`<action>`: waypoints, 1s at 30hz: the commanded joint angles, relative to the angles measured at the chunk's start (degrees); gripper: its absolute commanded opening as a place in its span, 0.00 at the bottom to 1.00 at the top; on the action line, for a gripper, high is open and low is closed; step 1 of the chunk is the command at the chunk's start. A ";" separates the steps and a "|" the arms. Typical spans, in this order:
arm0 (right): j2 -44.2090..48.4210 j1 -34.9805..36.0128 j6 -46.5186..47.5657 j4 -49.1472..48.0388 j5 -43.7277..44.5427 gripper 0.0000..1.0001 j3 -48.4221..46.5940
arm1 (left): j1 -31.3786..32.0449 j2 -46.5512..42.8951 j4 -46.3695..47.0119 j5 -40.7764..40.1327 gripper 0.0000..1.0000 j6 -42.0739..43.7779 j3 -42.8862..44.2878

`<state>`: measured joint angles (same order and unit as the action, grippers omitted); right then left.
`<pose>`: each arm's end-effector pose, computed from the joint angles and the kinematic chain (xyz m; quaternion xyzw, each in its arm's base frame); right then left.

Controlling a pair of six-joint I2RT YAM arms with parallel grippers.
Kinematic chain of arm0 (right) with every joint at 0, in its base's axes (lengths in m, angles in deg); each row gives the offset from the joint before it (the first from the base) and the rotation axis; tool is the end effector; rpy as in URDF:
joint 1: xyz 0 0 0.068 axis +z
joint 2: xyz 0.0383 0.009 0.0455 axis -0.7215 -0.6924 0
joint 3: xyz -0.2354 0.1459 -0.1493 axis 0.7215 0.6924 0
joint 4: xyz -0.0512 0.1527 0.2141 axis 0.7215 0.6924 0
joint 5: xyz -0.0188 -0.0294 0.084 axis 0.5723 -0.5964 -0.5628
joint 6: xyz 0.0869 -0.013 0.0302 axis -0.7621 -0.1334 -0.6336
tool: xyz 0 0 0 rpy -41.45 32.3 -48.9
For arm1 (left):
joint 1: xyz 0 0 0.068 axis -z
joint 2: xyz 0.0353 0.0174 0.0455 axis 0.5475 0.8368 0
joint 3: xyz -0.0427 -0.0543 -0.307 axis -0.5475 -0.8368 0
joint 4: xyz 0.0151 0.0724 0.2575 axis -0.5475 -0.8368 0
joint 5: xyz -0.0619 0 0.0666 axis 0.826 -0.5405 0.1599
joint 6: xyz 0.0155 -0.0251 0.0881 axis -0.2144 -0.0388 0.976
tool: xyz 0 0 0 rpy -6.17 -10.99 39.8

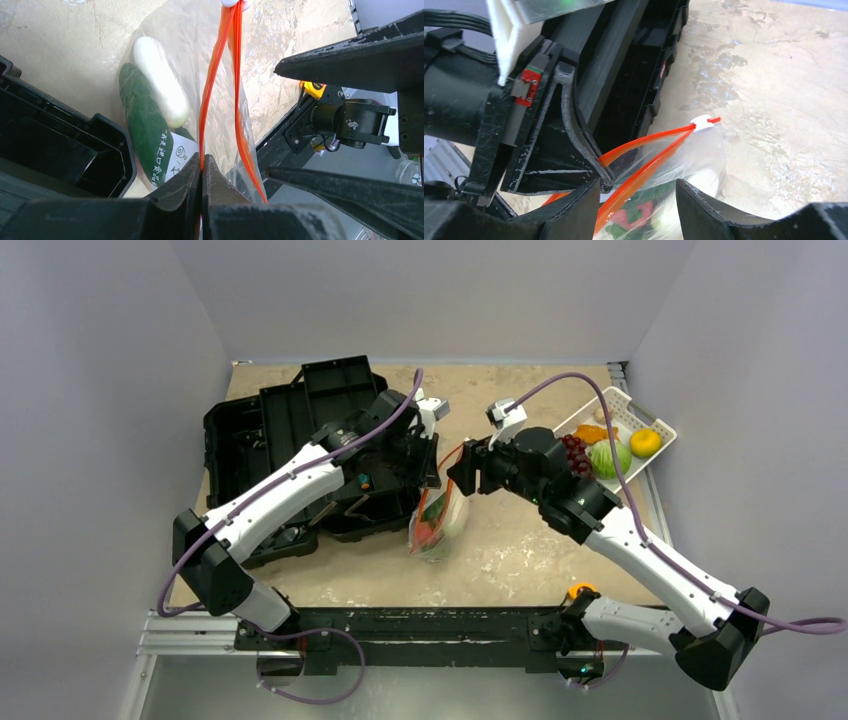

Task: Place the food in the zip-top bag and seal the zipper
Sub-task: Adjust the zipper food storage bag at the center of the board.

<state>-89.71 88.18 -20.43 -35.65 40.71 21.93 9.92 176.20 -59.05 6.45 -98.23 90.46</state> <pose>0.2015 0.1798 0.3829 -0.1709 0.8024 0.2788 0.4993 0.2544 -0.2679 0.3557 0.1815 0.9011 -0.3136 0.2383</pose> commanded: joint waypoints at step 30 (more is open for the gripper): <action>-16.32 20.85 -32.18 34.65 46.66 0.28 -18.46 | -0.35 1.52 1.88 4.25 0.00 -2.66 1.44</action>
<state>-107.81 108.92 -50.13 -3.14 82.48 4.91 9.57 178.97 -58.29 10.52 -100.70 90.44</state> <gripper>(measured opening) 0.364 0.005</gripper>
